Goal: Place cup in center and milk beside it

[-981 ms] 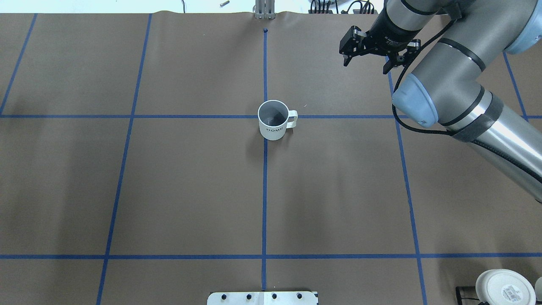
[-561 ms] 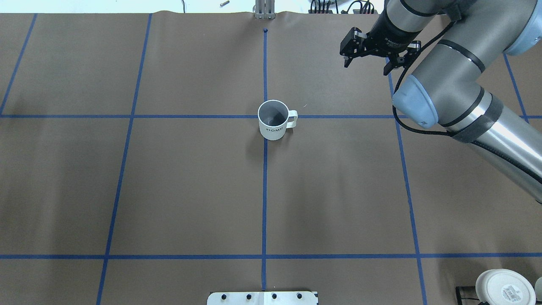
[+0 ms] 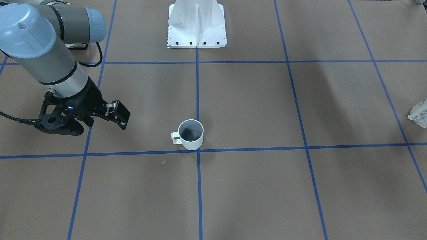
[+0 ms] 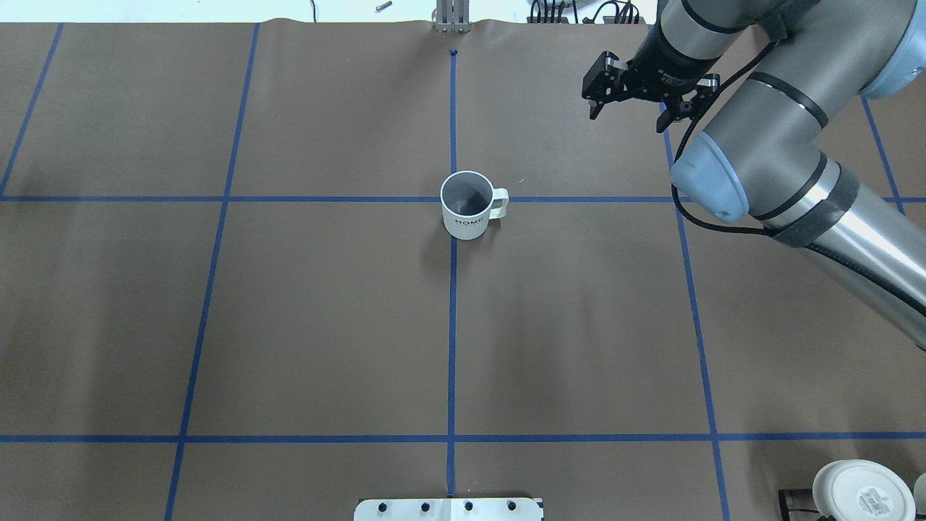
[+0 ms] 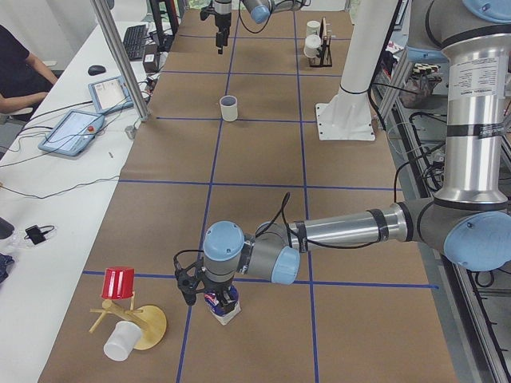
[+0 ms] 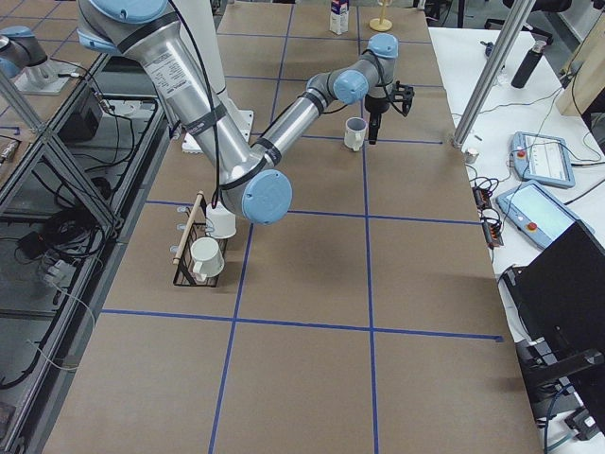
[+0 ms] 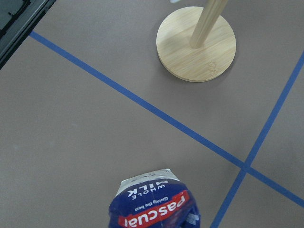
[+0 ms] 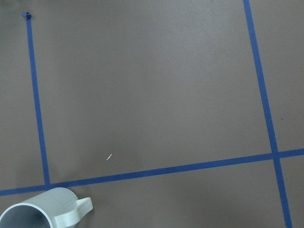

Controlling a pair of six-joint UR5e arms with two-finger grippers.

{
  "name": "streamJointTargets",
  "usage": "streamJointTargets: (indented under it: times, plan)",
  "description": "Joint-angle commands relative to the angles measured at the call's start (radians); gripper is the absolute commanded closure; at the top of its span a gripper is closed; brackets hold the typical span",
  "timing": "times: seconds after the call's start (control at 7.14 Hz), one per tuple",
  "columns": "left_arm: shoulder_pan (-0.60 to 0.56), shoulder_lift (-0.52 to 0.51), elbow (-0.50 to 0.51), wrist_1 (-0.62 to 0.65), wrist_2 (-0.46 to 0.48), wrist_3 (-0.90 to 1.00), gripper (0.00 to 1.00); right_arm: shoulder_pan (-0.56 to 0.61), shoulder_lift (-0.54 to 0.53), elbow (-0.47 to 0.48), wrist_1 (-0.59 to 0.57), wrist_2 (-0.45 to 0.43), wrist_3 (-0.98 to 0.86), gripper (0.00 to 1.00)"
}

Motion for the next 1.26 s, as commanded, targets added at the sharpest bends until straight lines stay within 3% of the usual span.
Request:
streamJointTargets:
  times: [0.0,0.14,0.28,0.42,0.56,0.7,1.12]
  plan:
    - [0.018,0.027,0.006,-0.005,-0.002,0.017,0.01,-0.002,0.001,0.000,0.000,-0.001,0.000,0.00]
    - [0.018,0.037,0.007,-0.008,-0.002,0.020,0.02,-0.002,0.001,0.004,0.000,-0.009,0.011,0.00]
    - [0.018,0.037,0.006,-0.006,-0.001,0.021,0.13,-0.007,0.001,0.004,0.000,-0.010,0.011,0.00]
    - [0.020,0.034,0.006,-0.006,-0.001,0.011,0.40,-0.011,0.002,0.007,0.000,-0.010,0.014,0.00]
    - [0.018,0.031,-0.001,-0.006,-0.001,0.007,0.83,-0.013,0.002,0.012,-0.002,-0.010,0.018,0.00]
    - [0.018,0.026,-0.001,-0.006,-0.001,0.014,1.00,-0.013,0.001,0.014,-0.002,-0.010,0.018,0.00]
    - [0.015,0.018,-0.105,0.026,0.001,0.019,1.00,-0.017,-0.001,0.024,-0.003,-0.007,0.028,0.00]
